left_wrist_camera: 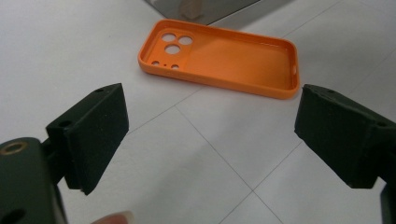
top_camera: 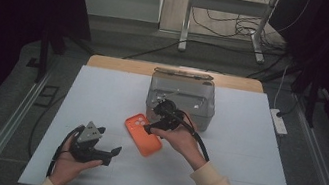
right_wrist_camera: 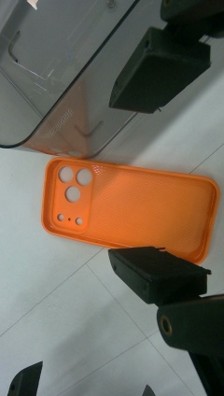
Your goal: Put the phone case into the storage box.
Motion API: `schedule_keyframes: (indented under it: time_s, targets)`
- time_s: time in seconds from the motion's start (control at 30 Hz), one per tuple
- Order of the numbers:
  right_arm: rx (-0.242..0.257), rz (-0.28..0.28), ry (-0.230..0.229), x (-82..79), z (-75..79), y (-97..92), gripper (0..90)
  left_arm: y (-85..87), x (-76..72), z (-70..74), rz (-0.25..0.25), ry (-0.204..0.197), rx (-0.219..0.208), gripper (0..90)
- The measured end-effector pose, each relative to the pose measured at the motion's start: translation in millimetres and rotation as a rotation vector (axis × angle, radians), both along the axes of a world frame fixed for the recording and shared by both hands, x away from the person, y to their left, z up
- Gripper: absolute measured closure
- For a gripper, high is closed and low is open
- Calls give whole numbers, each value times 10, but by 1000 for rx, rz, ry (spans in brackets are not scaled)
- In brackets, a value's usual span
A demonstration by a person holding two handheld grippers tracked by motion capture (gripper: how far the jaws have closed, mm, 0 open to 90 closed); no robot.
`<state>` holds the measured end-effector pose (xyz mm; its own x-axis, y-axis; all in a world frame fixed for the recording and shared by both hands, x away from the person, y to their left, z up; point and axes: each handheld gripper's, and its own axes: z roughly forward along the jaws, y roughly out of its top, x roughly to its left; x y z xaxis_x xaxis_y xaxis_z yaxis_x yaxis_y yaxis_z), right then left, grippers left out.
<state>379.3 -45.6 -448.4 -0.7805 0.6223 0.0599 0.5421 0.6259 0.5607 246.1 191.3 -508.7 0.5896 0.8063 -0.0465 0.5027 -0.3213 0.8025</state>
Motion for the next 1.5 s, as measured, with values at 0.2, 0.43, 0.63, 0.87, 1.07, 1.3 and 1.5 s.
schedule_keyframes:
  time_s: [0.2, 0.43, 0.63, 0.87, 1.07, 1.3, 1.5]
  targets:
    - [-6, 4, 9, -1, -39, 7, 231, -2, 3, -2, 0, 2, 1, 99]
    - [-24, 13, 20, -6, -105, 26, 231, -7, 3, -5, -4, 2, 2, 99]
    - [-48, 14, 28, -6, -162, 65, 233, -4, 0, -3, -4, 1, 0, 99]
    - [-87, -9, 26, 32, -248, 84, 243, -18, 2, -3, -7, 1, 3, 99]
    - [-93, -22, 38, 57, -301, 91, 248, -16, 4, -7, -8, 3, 7, 99]
    - [-105, -29, 48, 94, -361, 84, 250, -18, 4, -7, -10, 4, 10, 100]
    - [-113, -36, 50, 119, -403, 85, 251, -20, 8, -10, -6, 2, 4, 100]
